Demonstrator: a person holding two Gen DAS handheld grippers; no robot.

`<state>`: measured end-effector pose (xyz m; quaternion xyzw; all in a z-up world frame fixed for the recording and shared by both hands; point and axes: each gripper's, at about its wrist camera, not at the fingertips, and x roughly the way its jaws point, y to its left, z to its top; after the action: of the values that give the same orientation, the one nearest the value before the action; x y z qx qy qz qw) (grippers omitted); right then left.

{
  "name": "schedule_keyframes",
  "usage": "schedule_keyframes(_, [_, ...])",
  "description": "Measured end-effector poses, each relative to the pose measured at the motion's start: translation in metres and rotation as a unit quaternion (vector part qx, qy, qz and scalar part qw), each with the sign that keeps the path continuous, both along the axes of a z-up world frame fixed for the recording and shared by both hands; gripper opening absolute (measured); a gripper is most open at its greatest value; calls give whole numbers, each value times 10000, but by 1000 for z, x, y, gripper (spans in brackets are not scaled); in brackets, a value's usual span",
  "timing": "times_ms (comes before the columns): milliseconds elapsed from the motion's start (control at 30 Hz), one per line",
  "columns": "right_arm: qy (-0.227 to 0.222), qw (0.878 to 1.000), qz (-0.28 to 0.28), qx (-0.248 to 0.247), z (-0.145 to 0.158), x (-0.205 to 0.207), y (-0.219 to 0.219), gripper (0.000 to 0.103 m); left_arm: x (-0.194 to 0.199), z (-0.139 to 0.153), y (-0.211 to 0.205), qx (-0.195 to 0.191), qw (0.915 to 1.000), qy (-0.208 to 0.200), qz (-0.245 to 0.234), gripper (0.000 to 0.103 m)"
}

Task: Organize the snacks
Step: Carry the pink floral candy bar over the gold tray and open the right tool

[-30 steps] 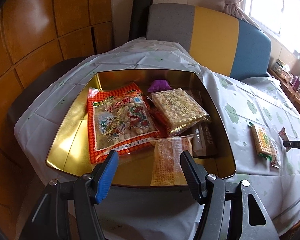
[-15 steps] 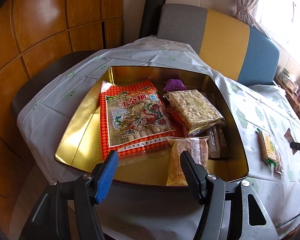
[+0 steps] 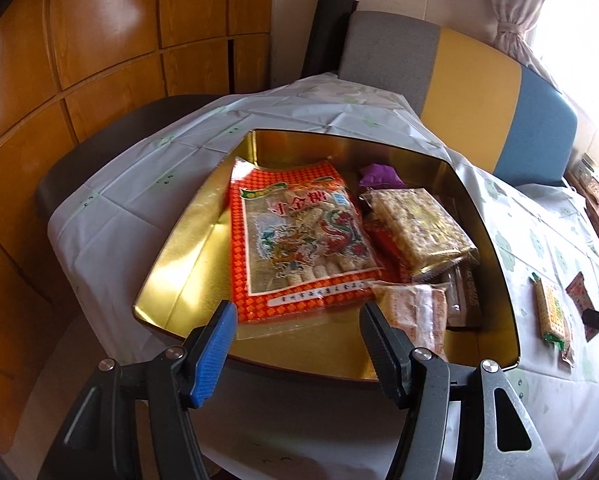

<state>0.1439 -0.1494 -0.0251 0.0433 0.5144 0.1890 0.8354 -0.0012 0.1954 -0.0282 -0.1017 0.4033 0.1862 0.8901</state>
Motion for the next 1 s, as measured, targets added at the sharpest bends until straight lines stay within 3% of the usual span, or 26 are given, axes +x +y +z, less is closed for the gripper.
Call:
schedule_keyframes(200, [-103, 9969, 730, 288, 14, -13, 62, 15, -3, 2, 9, 21, 9998, -29, 185, 64])
schedule_keyframes(433, [-283, 9846, 1610, 617, 37, -31, 139, 16, -7, 3, 17, 45, 9995, -58, 296, 64])
schedule_keyframes(667, [-246, 9784, 2047, 143, 20, -41, 194, 16, -8, 2, 18, 44, 9996, -40, 282, 64])
schedule_keyframes(867, [-396, 9768, 2087, -269, 11, -45, 208, 17, -8, 0, 19, 17, 9996, -30, 290, 64])
schedule_keyframes(1000, [-412, 9771, 2070, -284, 9, -45, 207, 18, -8, -1, 21, -5, 9995, -15, 301, 64])
